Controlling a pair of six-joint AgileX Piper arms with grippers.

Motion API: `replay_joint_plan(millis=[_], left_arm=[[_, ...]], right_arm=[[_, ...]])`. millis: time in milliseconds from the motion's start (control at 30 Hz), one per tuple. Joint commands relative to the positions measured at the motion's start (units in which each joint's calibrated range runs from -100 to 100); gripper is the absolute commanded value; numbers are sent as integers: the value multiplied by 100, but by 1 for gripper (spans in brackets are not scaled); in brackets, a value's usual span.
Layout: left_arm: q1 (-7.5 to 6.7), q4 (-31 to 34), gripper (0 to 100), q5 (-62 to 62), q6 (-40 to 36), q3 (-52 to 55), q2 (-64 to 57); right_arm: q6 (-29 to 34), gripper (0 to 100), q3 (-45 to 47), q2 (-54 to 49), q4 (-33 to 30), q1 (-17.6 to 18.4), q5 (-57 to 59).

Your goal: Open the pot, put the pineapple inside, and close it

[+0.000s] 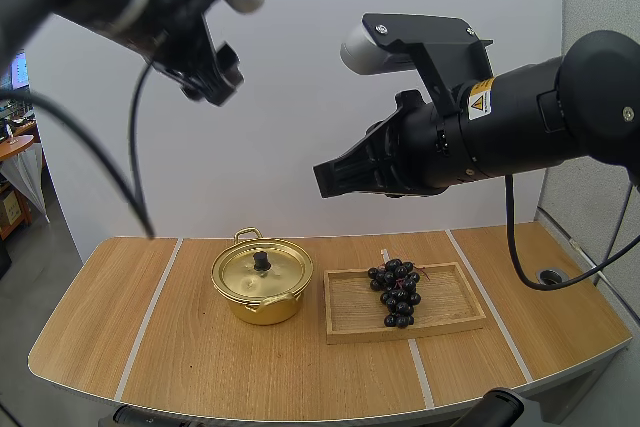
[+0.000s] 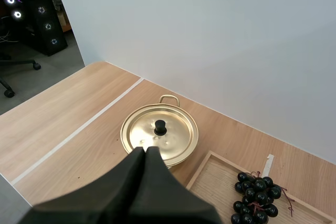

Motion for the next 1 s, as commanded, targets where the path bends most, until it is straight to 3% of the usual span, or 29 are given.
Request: replay_joint_plan(millis=[0, 167, 233, 367, 400, 600, 967], left_arm=[[-13, 22, 100, 145, -52, -72, -1112], [-13, 22, 100, 163, -353, -72, -1868], [-13, 22, 78, 215, -460, -72, -2102], [-13, 22, 10, 538, -669, -72, -2539], [-13, 22, 1, 642, -681, -72, -2588], [-13, 22, 0, 591, -1216, 174, -3057], [-13, 22, 0, -1541, -2245, 1441, -4317]], right_arm=[[-46, 0, -6, -75, -20, 5, 20], [-46, 0, -6, -75, -20, 5, 20], [-46, 0, -6, -83, -20, -11, 20], [-46, 0, -6, -327, -20, -183, -76], [-46, 0, -6, -418, -20, -242, -118], [-46, 0, -6, -1048, -64, -535, -366], [10, 0, -6, -2148, 0, -1282, -569]])
